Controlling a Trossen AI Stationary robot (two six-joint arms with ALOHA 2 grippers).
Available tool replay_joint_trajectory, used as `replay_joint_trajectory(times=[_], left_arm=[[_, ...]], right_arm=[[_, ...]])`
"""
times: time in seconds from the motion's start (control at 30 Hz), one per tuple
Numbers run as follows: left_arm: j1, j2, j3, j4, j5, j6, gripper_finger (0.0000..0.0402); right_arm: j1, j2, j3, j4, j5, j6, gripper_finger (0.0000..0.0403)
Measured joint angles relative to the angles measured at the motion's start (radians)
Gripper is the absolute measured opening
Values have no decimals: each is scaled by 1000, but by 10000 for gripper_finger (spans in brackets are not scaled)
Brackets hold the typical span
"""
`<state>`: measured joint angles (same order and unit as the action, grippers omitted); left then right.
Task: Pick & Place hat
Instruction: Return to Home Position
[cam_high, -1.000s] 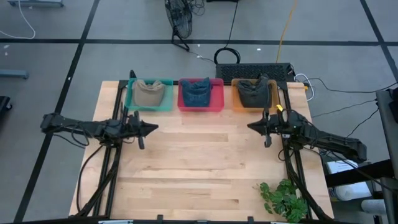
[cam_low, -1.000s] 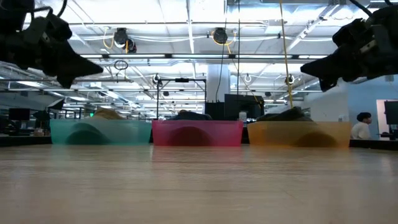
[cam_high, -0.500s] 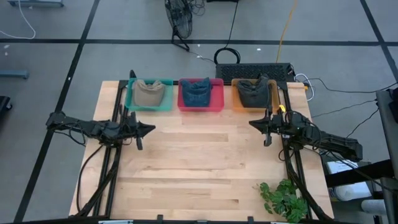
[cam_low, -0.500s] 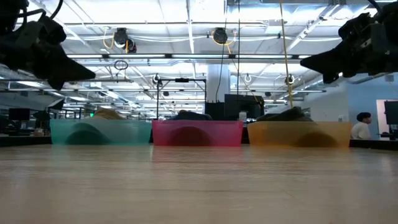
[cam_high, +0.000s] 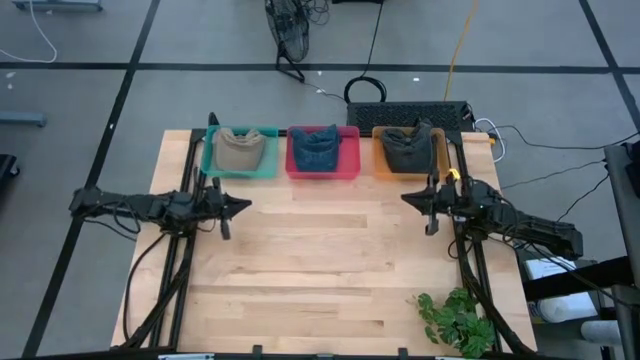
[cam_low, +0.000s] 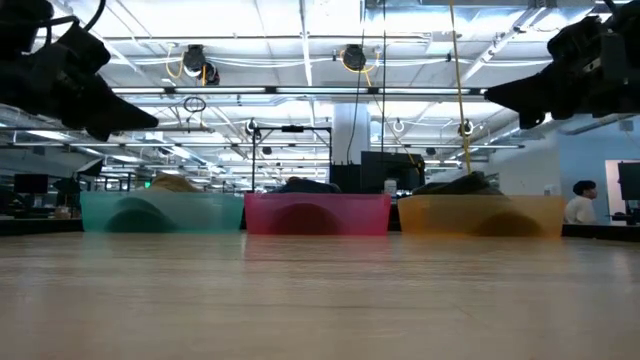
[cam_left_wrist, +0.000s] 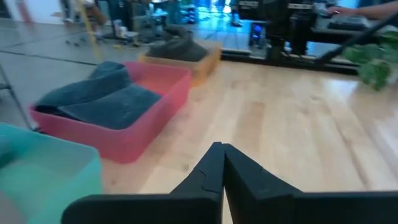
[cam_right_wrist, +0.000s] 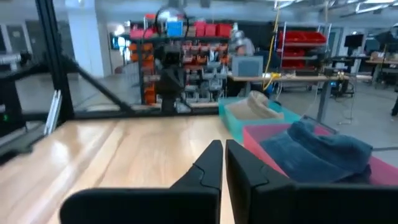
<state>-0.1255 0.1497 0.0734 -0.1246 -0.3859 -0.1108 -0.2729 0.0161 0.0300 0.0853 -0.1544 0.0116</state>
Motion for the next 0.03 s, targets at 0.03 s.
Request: replay_joint_trajectory(times=[0.03], left_arm=[[9, 0, 0, 4, -7, 0, 7]], right_arm=[[0, 0, -8, 12, 10, 13, 0]])
